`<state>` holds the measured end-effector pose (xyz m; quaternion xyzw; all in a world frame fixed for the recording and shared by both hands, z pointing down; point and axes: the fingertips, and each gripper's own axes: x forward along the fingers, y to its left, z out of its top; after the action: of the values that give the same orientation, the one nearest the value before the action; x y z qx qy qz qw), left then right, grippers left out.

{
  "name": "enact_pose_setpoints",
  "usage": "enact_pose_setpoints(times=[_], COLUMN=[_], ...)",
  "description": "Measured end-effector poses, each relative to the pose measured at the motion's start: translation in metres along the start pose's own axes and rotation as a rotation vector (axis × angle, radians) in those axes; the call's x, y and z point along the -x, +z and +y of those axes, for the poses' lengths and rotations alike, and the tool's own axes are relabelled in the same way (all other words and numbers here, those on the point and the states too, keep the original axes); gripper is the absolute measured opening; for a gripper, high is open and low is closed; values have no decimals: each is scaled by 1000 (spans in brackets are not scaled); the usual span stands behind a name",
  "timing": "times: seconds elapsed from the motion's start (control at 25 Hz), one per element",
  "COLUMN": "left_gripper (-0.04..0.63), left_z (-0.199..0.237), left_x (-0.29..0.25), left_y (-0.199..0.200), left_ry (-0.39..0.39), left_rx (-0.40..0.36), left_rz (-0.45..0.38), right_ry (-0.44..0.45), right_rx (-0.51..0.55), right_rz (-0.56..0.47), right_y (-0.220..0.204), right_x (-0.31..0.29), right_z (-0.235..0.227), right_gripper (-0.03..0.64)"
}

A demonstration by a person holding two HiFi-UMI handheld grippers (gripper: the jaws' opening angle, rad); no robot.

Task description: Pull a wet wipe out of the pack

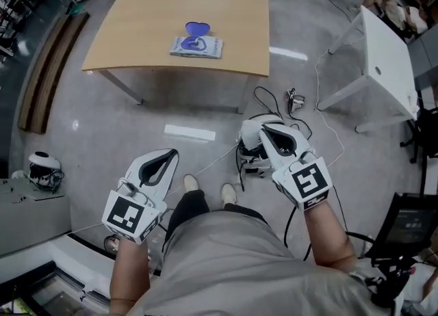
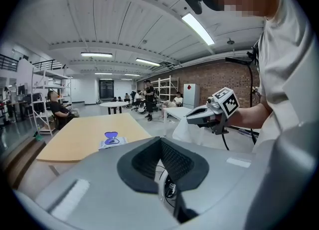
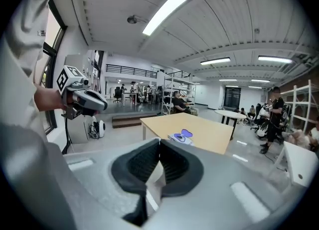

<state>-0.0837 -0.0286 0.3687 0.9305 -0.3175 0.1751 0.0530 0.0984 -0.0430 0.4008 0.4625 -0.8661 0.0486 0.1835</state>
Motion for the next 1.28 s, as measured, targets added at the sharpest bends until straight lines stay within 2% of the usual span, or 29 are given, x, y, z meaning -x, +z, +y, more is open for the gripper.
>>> enact_pose_setpoints(times=[0.12,0.32,0.6,1.04,1.28], left_gripper=[5,5,5,5,5], left_z=[-16,-33,-58,-59,-70], left_x=[9,25,129,134,204], left_y=[1,9,-8,-17,-45], left_ry=[-1,-29,-73,-105,-116], left_rx=[-16,-42,-52,-47,-47], left_rz=[9,-29,-84,-60,-76], right_ry=[20,21,0,8,-20], right_rx=[-13,7,55,27,29], right_rz=[-13,-25,-36,-19,-22], right_y=[-1,5,39,35,39], right_x=[14,35,69,73,94], right_z=[13,39,148,168,246], right_gripper=[3,3,3,3,3])
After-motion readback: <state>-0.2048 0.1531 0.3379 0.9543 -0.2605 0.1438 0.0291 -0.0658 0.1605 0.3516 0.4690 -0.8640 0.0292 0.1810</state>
